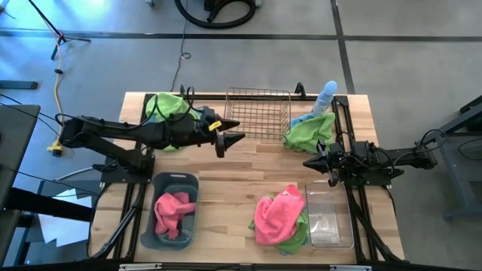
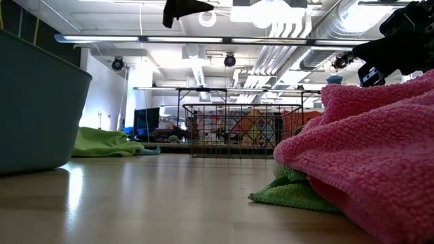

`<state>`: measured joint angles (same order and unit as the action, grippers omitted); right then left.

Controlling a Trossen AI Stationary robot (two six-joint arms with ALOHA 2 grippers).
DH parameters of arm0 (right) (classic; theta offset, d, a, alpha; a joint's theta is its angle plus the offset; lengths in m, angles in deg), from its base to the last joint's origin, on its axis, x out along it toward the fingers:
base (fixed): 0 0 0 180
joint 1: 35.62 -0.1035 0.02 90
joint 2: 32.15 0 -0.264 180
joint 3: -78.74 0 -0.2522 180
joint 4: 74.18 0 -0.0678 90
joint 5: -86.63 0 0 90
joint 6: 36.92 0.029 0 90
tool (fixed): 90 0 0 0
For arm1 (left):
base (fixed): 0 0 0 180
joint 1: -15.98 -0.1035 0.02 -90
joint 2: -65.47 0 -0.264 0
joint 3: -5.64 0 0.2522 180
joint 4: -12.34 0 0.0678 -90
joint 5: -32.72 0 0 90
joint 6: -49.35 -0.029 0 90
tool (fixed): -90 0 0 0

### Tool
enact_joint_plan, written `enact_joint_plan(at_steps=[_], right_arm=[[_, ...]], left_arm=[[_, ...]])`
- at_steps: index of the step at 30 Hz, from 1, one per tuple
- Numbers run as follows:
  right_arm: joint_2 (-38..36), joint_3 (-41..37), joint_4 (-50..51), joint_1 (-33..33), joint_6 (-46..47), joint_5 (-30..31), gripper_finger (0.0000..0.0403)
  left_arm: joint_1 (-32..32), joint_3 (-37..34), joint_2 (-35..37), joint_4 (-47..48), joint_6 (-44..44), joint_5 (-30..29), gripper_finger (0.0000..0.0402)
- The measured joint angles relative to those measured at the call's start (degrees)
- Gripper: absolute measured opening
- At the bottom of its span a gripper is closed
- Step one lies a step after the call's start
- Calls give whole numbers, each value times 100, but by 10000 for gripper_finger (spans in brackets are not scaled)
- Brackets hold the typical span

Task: Sort microfiber towel by color & place in baskets
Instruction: Put the pink towel into the blue bin

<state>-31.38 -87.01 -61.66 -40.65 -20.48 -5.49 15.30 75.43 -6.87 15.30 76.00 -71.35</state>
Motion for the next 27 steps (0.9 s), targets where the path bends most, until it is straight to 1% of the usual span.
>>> enact_joint_plan(at_steps=[7, 8, 9, 12, 14, 15, 18, 22, 27], right_arm=[[0, 0, -16, 3, 12, 0, 0], [2, 0, -31, 3, 120, -2, 0], [0, 0, -77, 3, 427, -2, 0], [2, -1, -521, 1, 1837, 96, 0], [2, -2, -903, 1, 2336, 352, 0], [2, -2, -1146, 1, 2440, 488, 0], [2, 0, -1955, 1, 2308, 946, 0], [2, -2, -3120, 1, 1690, 1586, 0], [107, 0, -4216, 3, 1142, 1990, 0]], left_arm=[[-198, -4, 40, 55, -19, 42, 294], [-228, -4, 86, 61, -79, 66, 294], [-251, -4, 136, 53, -150, 82, 294], [-356, -4, 323, 113, -325, 93, 294], [-436, -4, 491, 189, -422, 90, 294], [-475, -3, 583, 221, -455, 91, 294], [-570, 0, 842, 440, -536, 86, 294], [-653, 0, 1094, 716, -583, 87, 294], [-688, 0, 1227, 946, -593, 87, 294]])
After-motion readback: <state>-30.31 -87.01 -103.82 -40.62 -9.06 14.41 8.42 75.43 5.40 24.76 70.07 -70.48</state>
